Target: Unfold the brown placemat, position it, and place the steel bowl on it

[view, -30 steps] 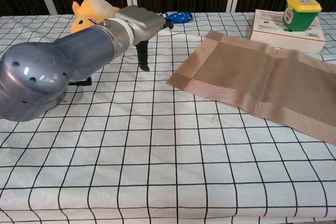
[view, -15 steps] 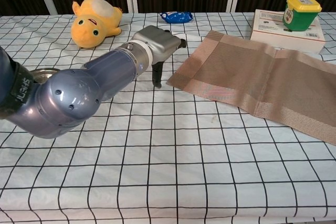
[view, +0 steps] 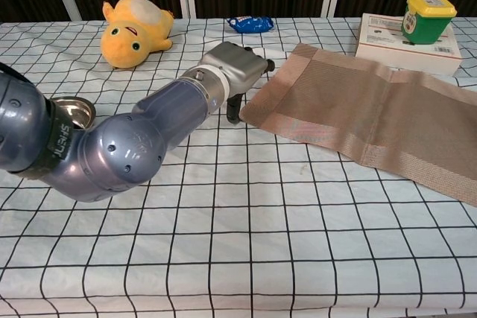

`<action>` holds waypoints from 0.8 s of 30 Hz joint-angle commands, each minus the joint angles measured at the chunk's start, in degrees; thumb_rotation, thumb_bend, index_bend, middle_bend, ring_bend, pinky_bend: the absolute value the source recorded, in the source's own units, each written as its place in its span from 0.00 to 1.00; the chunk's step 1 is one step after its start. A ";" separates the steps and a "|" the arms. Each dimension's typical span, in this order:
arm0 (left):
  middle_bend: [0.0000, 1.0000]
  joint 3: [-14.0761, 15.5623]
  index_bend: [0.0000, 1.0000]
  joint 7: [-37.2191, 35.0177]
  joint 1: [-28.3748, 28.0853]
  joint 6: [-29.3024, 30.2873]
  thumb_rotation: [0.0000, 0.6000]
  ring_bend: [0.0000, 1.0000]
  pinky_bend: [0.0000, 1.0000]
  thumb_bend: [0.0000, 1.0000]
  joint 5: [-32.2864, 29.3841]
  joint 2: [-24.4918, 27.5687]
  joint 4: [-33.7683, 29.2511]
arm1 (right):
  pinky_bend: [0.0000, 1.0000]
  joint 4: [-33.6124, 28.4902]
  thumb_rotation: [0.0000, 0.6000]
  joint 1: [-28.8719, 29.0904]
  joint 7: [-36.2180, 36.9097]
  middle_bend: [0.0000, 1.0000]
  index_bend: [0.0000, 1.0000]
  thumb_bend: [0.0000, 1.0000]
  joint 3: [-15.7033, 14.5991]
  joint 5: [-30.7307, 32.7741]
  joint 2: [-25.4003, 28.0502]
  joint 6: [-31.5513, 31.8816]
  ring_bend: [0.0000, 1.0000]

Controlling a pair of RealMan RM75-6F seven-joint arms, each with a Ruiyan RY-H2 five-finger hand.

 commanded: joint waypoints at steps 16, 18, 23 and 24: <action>0.16 -0.01 0.22 -3.86 -0.66 -1.73 1.00 0.05 0.13 0.33 3.43 -2.42 4.34 | 0.16 -0.39 1.00 -0.15 0.50 0.00 0.00 0.07 0.43 0.41 0.14 -0.43 0.00; 0.18 0.06 0.27 -5.07 -0.75 -1.69 1.00 0.05 0.13 0.36 4.43 -2.78 4.83 | 0.16 -0.38 1.00 -0.15 0.49 0.00 0.00 0.07 0.41 0.37 0.12 -0.47 0.00; 0.22 0.70 0.34 -8.74 -0.86 -1.20 1.00 0.08 0.16 0.37 7.95 -3.40 5.83 | 0.16 -0.38 1.00 -0.17 0.65 0.00 0.00 0.07 0.50 0.51 0.17 -0.61 0.00; 0.22 0.78 0.35 -9.59 -0.86 -1.08 1.00 0.08 0.16 0.37 8.67 -3.45 5.95 | 0.16 -0.40 1.00 -0.18 0.68 0.00 0.00 0.07 0.50 0.53 0.19 -0.65 0.00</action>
